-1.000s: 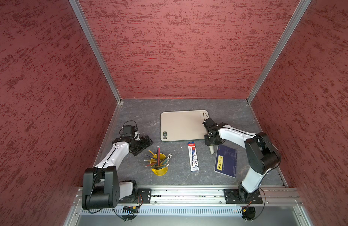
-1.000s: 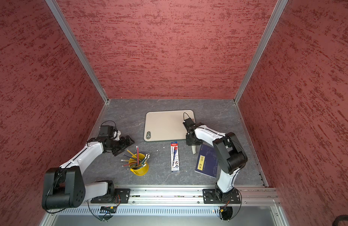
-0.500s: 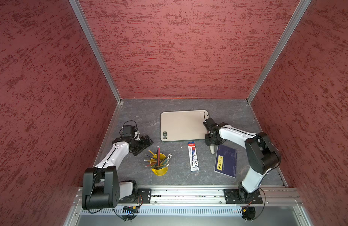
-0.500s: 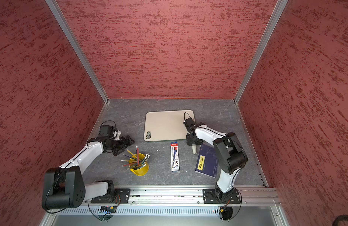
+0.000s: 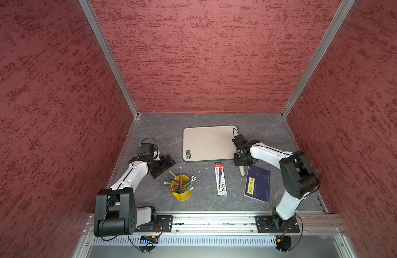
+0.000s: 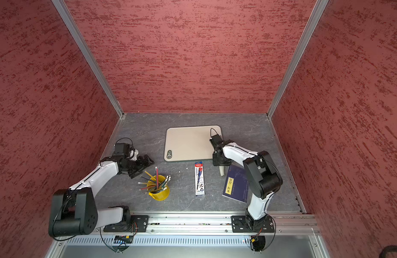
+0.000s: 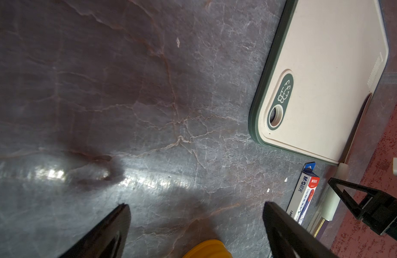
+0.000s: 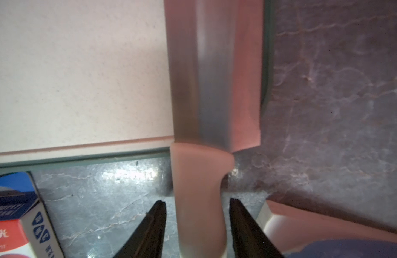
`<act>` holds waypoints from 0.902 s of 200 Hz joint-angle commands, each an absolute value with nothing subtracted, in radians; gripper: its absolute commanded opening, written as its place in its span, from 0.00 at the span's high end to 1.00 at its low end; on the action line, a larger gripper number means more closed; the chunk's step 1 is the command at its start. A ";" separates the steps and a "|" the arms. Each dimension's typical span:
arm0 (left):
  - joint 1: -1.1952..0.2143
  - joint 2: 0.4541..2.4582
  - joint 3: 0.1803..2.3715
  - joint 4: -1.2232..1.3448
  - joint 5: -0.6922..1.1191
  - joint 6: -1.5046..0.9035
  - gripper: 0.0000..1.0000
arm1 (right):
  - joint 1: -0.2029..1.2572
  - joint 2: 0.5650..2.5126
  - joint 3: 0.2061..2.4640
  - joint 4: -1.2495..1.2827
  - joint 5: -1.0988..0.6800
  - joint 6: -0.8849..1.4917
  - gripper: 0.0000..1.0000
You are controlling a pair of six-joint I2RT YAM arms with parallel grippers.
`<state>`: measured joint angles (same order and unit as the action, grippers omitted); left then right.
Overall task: Align the knife with the edge of the cutting board
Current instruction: Place the knife at the edge of the cutting board.
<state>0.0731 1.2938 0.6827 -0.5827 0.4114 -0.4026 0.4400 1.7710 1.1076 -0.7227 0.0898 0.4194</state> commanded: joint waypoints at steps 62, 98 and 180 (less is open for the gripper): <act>0.081 1.304 0.693 -0.557 0.414 -0.387 0.03 | 0.430 1.734 1.112 -0.674 0.052 0.416 0.33; 0.080 1.304 0.690 -0.543 0.417 -0.387 0.03 | 0.430 1.727 1.111 -0.664 0.040 0.416 0.31; 0.086 1.313 0.692 -0.544 0.419 -0.377 0.03 | 0.430 1.747 1.123 -0.673 0.035 0.419 0.31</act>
